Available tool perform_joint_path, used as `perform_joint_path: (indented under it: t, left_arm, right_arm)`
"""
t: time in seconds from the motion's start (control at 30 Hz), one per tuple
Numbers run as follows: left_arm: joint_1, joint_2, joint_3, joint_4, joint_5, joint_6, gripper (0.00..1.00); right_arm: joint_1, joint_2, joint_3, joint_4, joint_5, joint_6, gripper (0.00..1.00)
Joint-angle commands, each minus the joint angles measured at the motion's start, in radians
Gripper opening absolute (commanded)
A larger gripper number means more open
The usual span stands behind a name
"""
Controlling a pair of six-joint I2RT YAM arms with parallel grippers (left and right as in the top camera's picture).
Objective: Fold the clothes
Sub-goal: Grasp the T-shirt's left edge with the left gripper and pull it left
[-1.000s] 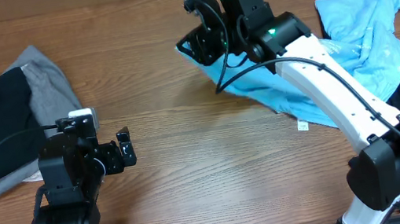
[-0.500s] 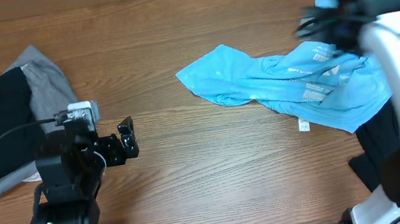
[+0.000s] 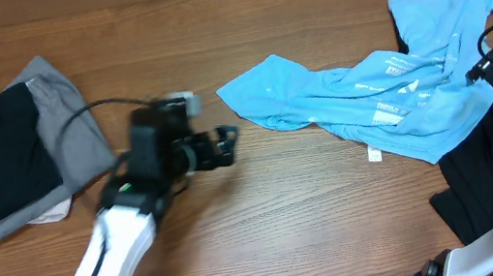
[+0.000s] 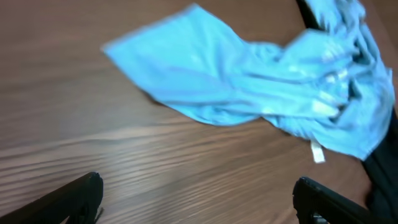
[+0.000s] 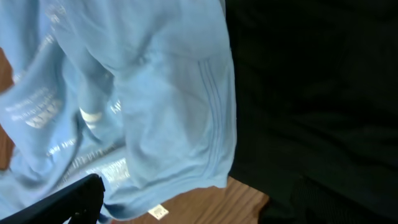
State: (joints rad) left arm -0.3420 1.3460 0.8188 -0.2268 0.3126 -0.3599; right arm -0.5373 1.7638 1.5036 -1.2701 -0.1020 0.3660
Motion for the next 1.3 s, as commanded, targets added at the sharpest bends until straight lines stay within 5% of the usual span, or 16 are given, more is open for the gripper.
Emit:
perform_joint_path:
  t: [0.0, 0.33, 0.73, 0.9, 0.93, 1.0, 1.07, 1.27]
  left_arm:
    - [-0.095, 0.167, 0.103, 0.024, 0.018, -0.109, 1.0]
    - [-0.185, 0.588, 0.398, 0.019, 0.044, -0.229, 1.0]
    - [-0.201, 0.711, 0.413, 0.086, 0.036, -0.321, 0.85]
    - [-0.202, 0.711, 0.413, 0.137, -0.018, -0.321, 0.66]
    - [-0.202, 0.711, 0.413, 0.138, -0.027, -0.321, 0.58]
    - [-0.202, 0.711, 0.413, 0.142, -0.034, -0.321, 0.24]
    - [-0.201, 0.711, 0.413, 0.147, -0.033, -0.317, 0.04]
    - [-0.163, 0.649, 0.461, 0.07, -0.034, -0.201, 0.04]
  right_arm:
    - [-0.003, -0.034, -0.012, 0.0, -0.031, -0.057, 1.0]
    - [-0.003, -0.034, -0.012, -0.037, -0.035, -0.083, 1.0]
    - [-0.002, -0.034, -0.127, -0.025, -0.031, -0.086, 1.0]
    - [-0.002, -0.034, -0.223, 0.026, -0.035, -0.085, 1.0]
    - [-0.002, -0.034, -0.233, 0.032, -0.035, -0.085, 1.0]
    - [-0.002, -0.034, -0.241, 0.036, -0.034, -0.085, 1.0]
    - [-0.002, -0.034, -0.241, 0.039, -0.034, -0.085, 1.0]
    - [-0.002, -0.034, -0.241, 0.039, -0.002, -0.086, 0.89]
